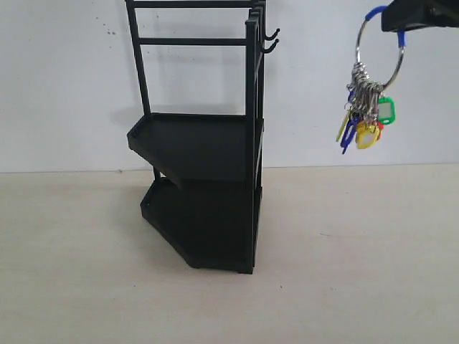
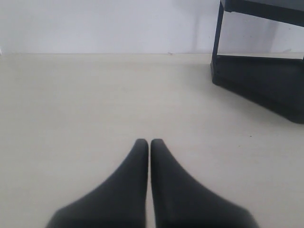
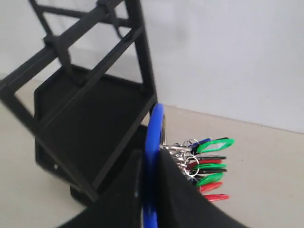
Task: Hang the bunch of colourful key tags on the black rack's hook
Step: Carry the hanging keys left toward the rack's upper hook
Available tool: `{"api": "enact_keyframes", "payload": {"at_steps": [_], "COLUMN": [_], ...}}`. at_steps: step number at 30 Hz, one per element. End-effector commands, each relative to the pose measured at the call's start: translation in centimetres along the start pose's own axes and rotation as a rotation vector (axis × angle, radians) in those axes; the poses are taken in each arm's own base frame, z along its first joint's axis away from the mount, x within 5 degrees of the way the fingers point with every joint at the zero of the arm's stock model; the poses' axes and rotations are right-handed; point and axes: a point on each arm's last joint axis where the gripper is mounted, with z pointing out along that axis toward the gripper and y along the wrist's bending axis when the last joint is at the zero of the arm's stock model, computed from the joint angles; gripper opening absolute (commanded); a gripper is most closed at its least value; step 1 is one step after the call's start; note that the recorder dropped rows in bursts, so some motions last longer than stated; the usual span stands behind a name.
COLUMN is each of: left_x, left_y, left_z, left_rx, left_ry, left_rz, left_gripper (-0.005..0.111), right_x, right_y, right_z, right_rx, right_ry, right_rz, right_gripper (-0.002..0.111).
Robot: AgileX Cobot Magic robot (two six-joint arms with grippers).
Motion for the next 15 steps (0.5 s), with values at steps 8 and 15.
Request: {"api": "enact_keyframes", "payload": {"at_steps": [8, 15], "left_x": [-0.2, -0.2], "left_y": [0.0, 0.0], "left_z": [0.0, 0.0], "left_rx": [0.001, 0.001], "left_ry": [-0.019, -0.019], "left_rz": [-0.017, -0.017], "left_gripper": [0.004, 0.004], "right_x": [0.2, 0.0], "right_y": [-0.3, 0.7], "right_z": [0.6, 1.3], "right_rx": [-0.006, -0.019], "right_ry": [-0.023, -0.046], "right_rz": [0.167, -0.033], "right_gripper": [0.000, 0.000]}}
